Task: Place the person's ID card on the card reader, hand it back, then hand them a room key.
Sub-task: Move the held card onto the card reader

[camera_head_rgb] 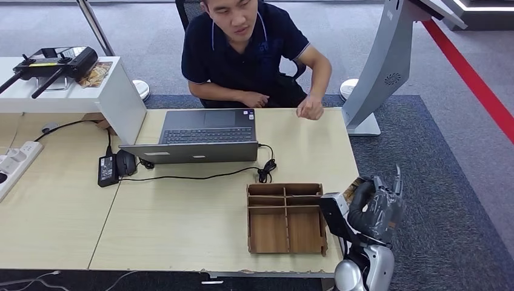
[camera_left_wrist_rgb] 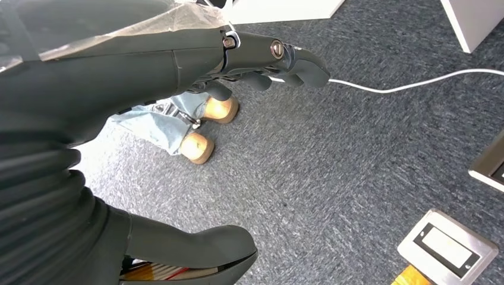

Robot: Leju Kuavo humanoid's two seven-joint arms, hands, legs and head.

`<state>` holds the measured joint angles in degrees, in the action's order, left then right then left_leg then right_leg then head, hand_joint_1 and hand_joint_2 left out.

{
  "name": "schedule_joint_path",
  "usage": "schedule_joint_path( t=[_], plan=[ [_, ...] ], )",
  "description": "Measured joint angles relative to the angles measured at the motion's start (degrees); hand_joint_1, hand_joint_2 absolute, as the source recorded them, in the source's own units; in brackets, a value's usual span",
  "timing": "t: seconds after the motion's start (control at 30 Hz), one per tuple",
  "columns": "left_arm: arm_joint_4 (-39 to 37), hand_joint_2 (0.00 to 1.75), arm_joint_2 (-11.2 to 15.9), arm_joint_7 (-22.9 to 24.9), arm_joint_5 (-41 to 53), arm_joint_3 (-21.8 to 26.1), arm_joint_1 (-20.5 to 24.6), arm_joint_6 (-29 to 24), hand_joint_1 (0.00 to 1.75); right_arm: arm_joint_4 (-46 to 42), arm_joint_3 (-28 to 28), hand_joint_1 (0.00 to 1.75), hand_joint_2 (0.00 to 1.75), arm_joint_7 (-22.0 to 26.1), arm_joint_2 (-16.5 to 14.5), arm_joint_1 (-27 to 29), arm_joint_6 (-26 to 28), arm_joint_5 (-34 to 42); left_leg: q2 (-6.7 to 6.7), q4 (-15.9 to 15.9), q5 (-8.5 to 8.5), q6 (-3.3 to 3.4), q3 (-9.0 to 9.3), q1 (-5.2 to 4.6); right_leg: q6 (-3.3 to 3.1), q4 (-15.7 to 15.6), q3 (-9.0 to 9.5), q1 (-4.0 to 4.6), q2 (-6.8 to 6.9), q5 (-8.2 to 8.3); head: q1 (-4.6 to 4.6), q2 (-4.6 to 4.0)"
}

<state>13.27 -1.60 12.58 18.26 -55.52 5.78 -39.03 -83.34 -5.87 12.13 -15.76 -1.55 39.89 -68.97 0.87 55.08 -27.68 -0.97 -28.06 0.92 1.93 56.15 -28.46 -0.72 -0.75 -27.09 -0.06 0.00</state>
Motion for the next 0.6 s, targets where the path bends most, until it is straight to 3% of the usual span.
schedule_joint_path(
  t=[0.6],
  plan=[
    [0.0,1.75,0.0,-0.26,-0.08,0.0,0.0,-0.01,0.0,0.0,0.39,1.75,1.75,-0.74,0.51,0.24,0.0,0.01,0.0,0.0,0.0,0.0,0.0,0.0,0.0,0.0,0.0,0.0,0.0,0.0,-0.01,0.0]
  ],
)
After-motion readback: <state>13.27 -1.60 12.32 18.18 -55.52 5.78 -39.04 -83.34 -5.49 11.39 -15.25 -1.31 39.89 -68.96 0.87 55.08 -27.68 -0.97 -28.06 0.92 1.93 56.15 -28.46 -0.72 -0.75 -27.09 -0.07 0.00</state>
